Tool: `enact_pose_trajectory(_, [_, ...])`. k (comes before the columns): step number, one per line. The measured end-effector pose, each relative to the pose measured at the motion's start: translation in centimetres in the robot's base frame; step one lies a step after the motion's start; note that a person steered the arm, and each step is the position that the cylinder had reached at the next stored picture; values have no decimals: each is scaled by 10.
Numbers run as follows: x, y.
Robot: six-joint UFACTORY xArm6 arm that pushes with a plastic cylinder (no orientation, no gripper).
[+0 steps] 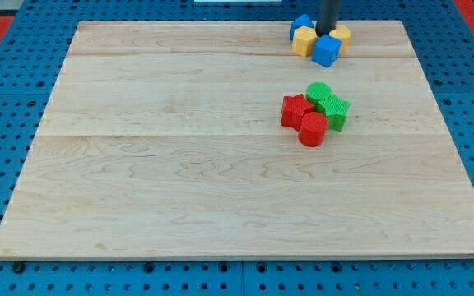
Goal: Separate the yellow heart and yellow hexagon
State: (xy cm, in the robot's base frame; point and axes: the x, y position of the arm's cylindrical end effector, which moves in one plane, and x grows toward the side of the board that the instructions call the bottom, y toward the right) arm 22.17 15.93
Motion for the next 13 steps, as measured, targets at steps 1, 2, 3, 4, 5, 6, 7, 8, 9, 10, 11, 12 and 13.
enact_pose_trajectory(1, [-18,35])
enact_pose_trajectory(2, [-16,63])
enact_pose_trajectory(3, [-8,80])
enact_pose_trajectory(4, [-8,90])
enact_pose_trajectory(5, [-5,106])
enact_pose_trajectory(6, [2,108])
enact_pose_trajectory(7, [22,108])
enact_pose_trajectory(8, [29,100])
enact_pose_trajectory(9, [29,56])
enact_pose_trajectory(10, [28,-7])
enact_pose_trajectory(11, [28,19])
enact_pose_trajectory(12, [6,25])
enact_pose_trajectory(13, [-4,19])
